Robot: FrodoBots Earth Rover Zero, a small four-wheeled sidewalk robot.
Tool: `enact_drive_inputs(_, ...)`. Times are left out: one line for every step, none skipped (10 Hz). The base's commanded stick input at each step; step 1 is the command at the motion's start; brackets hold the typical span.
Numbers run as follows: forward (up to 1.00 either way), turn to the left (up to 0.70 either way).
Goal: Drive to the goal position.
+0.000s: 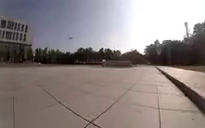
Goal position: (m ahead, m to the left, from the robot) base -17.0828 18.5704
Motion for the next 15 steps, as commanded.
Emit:
enact_drive_inputs(0.00, 0.70)
enact_drive_inputs(0.00, 0.70)
enact_drive_inputs(0.00, 0.70)
enact_drive_inputs(0.00, 0.70)
enact_drive_inputs(0.00, 0.70)
enact_drive_inputs(0.00, 0.70)
enact_drive_inputs(0.00, 0.70)
enact_drive_inputs(0.00, 0.70)
enact_drive_inputs(0.00, 0.70)
enact_drive_inputs(0.00, 0.70)
enact_drive_inputs(0.00, 0.70)
enact_drive_inputs(0.00, 0.70)
enact_drive_inputs(0.00, 0.70)
enact_drive_inputs(0.00, 0.70)
enact_drive_inputs(0.00, 0.70)
